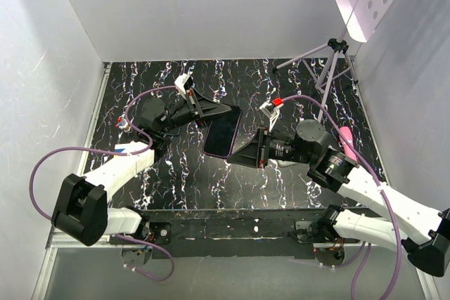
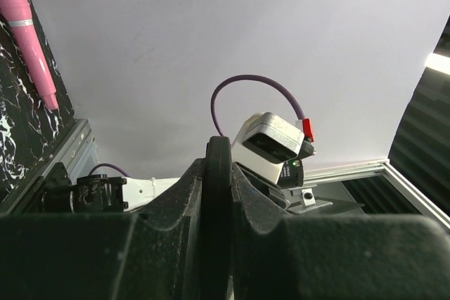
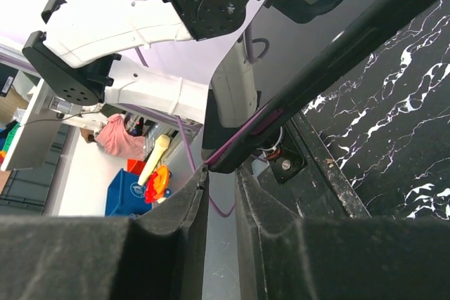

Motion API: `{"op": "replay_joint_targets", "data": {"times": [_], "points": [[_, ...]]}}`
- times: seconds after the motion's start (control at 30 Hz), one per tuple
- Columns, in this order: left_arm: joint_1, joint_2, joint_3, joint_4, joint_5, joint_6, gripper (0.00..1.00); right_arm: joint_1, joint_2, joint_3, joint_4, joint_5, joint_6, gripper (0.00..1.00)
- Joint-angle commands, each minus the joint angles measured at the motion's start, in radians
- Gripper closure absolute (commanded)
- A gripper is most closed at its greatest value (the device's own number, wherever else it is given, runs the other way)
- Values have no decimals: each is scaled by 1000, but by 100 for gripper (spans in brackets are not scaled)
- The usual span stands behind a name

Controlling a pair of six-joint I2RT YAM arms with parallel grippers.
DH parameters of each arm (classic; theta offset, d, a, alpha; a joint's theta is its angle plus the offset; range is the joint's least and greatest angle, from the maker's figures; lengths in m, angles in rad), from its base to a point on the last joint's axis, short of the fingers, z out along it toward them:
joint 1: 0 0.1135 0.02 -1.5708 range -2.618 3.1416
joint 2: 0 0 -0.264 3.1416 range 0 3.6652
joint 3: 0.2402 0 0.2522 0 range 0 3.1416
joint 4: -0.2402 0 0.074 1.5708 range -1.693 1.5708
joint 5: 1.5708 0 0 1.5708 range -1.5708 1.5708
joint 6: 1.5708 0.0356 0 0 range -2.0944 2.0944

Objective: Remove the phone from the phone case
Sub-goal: Remove the phone case from the phone.

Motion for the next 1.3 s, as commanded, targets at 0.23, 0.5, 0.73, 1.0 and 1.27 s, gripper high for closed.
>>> {"op": "replay_joint_targets", "data": {"times": [0.23, 0.5, 0.73, 1.0, 1.27], "points": [[-2, -21, -21, 195, 1, -150, 100, -26, 47, 43, -203, 223, -112, 82], [-2, -27, -14, 217, 10, -183, 100, -36, 142, 124, -343, 423, -190, 82], [-18, -33, -33, 226, -4, -199, 100, -30, 243, 264, -487, 593, -180, 85], [-22, -62, -48, 123, -45, -101, 100, -26, 92, 158, -354, 256, -125, 66], [-7, -6, -24, 137, -97, -75, 100, -103, -124, 10, -305, 146, 111, 57]]}}
